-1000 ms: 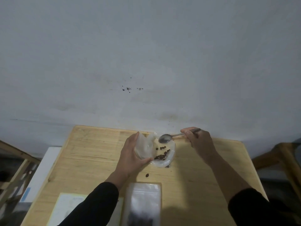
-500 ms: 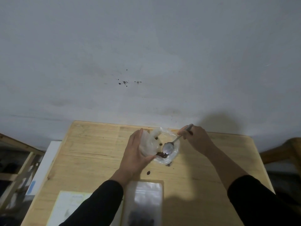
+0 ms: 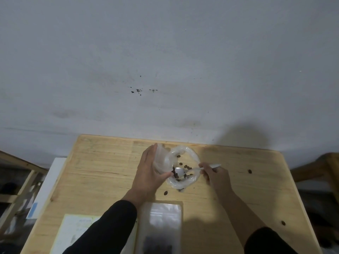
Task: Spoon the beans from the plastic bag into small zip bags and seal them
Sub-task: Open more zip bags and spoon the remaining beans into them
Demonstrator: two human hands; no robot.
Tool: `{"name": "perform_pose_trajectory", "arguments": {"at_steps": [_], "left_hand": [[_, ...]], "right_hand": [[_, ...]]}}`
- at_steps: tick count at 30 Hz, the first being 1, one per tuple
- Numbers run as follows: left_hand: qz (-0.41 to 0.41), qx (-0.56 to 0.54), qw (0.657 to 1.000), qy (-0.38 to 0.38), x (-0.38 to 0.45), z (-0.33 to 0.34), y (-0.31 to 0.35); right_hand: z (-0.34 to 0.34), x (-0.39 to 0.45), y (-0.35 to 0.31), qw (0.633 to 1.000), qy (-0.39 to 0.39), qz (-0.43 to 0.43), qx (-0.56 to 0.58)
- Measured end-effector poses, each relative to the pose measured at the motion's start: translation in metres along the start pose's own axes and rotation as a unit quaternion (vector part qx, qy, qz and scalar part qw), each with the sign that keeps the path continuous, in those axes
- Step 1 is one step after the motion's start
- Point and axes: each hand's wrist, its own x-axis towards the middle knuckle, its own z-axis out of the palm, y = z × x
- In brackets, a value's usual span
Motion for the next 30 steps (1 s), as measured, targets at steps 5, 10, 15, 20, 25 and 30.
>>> {"name": "perform_pose_trajectory", "arguments": {"at_steps": [5, 10, 15, 20, 25, 30], "left_hand": [[-0.013, -0.011, 0.999, 0.027, 0.003, -0.006, -0.002], [-0.003, 0.004, 0.999, 0.048, 0.003, -0.016, -0.005], [0.007, -0.001, 0.999, 0.043, -0.005, -0.021, -0.006], [0.019, 0.001, 0.999, 0.041, -0.007, -0.022, -0.003], [0.031, -0.012, 0.999, 0.033, -0.007, -0.021, 0.003], [0.027, -0.015, 0.999, 0.029, -0.007, -0.019, 0.004]], "right_hand": [[-0.003, -0.001, -0.002, 1.0, 0.031, -0.005, 0.004], [-0.004, -0.001, -0.005, 0.997, 0.064, -0.019, 0.033], [-0.008, -0.009, -0.023, 0.994, 0.066, -0.028, 0.087], [-0.006, -0.027, -0.056, 0.993, 0.036, -0.073, 0.088], [0.007, -0.048, -0.081, 0.984, -0.001, -0.177, -0.021], [0.007, -0.052, -0.095, 0.955, -0.03, -0.283, -0.085]]}}
